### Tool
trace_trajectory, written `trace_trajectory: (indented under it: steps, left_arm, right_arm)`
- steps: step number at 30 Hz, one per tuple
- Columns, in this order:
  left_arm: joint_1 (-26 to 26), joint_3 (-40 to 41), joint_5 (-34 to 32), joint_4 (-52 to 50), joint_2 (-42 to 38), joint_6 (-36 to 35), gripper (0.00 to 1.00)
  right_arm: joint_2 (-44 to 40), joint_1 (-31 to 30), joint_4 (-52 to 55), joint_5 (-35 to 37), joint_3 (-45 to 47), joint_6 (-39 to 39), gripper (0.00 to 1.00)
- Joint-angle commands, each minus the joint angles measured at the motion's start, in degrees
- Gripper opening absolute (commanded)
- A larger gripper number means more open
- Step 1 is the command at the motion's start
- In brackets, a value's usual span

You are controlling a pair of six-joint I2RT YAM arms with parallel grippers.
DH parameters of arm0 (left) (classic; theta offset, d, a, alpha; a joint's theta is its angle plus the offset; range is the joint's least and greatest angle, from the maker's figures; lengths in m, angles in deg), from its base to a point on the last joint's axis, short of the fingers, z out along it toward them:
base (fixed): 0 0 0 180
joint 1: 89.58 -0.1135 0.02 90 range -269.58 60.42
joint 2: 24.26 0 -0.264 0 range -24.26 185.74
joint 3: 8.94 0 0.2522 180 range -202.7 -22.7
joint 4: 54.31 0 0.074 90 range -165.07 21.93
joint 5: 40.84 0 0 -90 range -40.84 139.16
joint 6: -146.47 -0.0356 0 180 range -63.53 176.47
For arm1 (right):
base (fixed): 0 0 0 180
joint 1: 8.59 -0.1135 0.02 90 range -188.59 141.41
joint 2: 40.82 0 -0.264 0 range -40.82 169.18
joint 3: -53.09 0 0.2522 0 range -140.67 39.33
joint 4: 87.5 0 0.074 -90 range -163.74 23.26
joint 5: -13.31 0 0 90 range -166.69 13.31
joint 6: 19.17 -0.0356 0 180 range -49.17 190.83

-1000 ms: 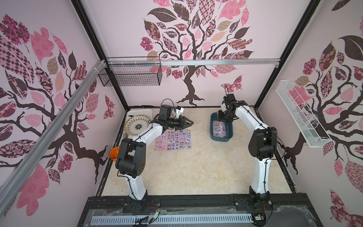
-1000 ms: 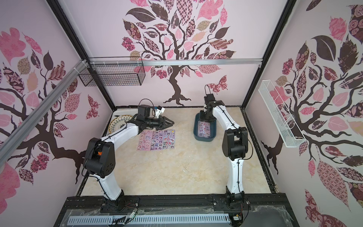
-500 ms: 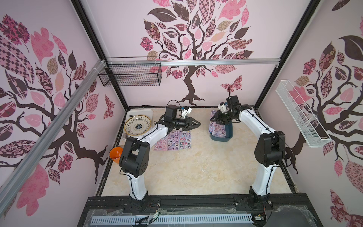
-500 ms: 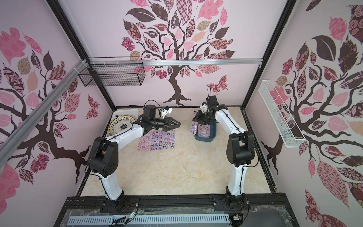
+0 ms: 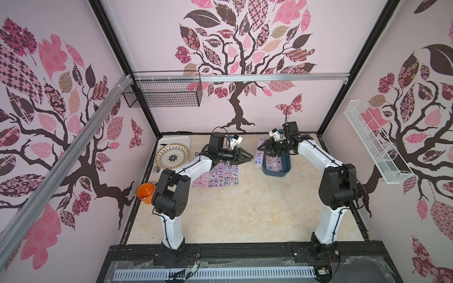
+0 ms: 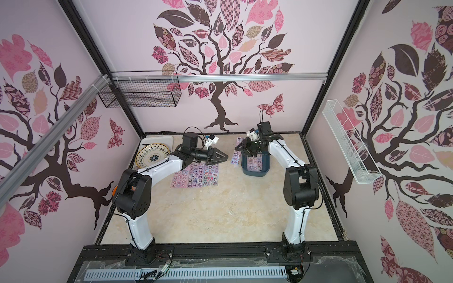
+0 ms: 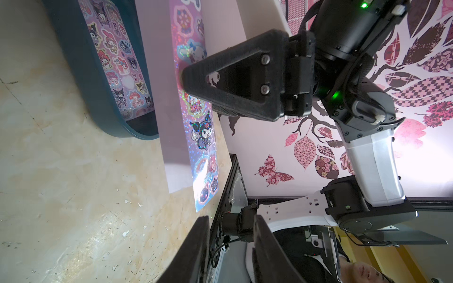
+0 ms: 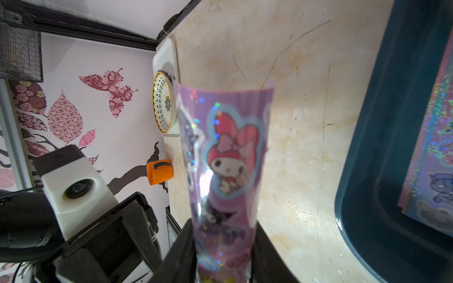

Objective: Take the stickers out of the storage box
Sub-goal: Place the sticker at the center of the board.

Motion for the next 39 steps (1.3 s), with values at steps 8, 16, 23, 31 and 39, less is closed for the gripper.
trace_trajectory:
  steps: [8, 16, 23, 31, 39]
  left_arm:
    - [0.0, -0.2, 0.3, 0.0, 0.6, -0.8, 0.36]
    - [0.0, -0.2, 0.3, 0.0, 0.5, -0.8, 0.36]
    - [0.0, -0.8, -0.9, -3.3, 0.3, -3.0, 0.36]
    - [0.0, -1.2, -1.9, -5.3, -0.1, -4.3, 0.36]
    - [0.0, -0.5, -0.4, -1.8, -0.2, -1.6, 0.35]
  right_arm:
    - [-3.4, -2.8, -4.4, -3.5, -0.6, -3.5, 0.36]
    - [-2.4, -4.4, -5.2, -4.2, -1.5, -4.6, 0.37]
    - [-3.6, -4.6, -4.6, -4.2, -1.9, -4.2, 0.37]
    - [-4.3, -4.6, -3.9, -4.0, -1.5, -4.0, 0.37]
    - [-2.0, -7.1, -4.7, -2.9, -2.3, -4.6, 0.37]
